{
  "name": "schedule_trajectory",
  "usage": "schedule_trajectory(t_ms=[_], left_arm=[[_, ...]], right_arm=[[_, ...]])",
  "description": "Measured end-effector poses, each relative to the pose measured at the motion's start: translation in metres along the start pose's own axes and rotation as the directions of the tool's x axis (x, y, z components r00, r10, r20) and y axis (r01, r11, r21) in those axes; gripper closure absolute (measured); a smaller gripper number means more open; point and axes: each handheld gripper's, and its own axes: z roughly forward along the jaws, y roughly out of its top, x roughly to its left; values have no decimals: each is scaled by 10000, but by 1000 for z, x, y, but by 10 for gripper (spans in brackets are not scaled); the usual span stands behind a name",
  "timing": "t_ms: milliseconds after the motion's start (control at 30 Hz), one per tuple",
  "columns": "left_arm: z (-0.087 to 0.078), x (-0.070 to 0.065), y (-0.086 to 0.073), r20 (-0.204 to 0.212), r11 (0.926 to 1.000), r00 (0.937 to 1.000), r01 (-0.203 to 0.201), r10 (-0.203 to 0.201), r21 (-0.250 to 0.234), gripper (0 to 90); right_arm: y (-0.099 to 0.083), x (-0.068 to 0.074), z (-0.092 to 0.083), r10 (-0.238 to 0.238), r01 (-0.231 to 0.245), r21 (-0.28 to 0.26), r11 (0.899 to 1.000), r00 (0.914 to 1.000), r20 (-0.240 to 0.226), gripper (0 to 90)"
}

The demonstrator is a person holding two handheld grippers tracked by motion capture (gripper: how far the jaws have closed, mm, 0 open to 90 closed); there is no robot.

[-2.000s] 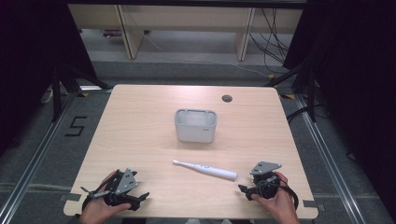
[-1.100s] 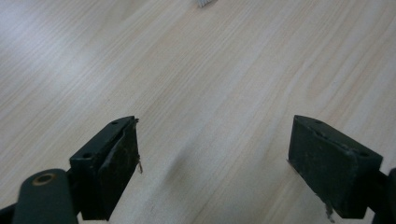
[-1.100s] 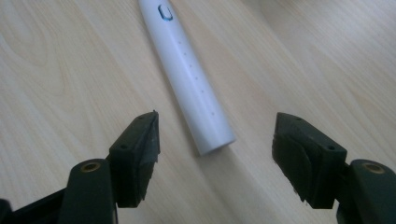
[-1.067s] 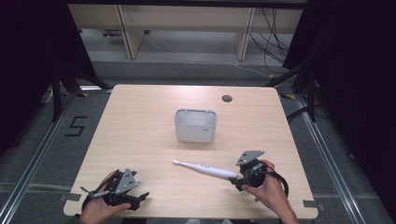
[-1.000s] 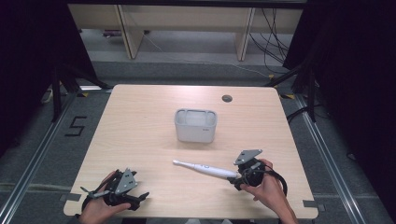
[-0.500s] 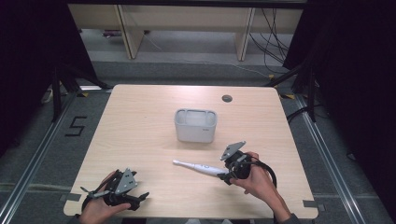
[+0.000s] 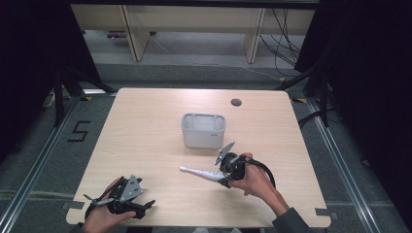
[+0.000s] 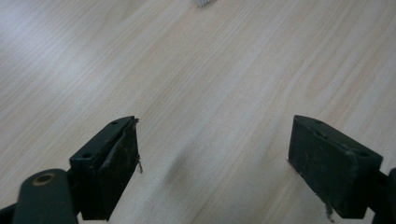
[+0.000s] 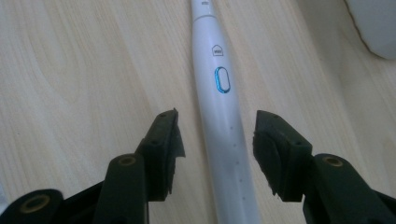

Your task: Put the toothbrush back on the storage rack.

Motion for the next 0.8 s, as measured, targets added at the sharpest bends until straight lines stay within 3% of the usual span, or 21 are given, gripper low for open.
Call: schedule_trajectory(t_ms=[67,100,133,667,800], left_arm=[[0,0,0,14,10000,10000,31,-31,-6,157],[0,0,0,9,10000,10000,22,-22,1,157],[0,0,0,-3,10000,10000,8,-8,6,157],[1,-1,0,19,9998,9999,134,-134,-115,157],[1,-1,0,41,9998,9999,142,-141,-109,157]], right_arm=[[3,0,2,116,-115,226,9997,9999,-40,525],[5,-1,5,-112,115,248,9996,9999,-98,533],[6,-1,6,108,-98,490,9988,9998,-192,540],[22,-4,23,-155,190,1248,9920,9995,-290,610],[25,-2,25,132,-73,1606,9870,9993,-356,611]])
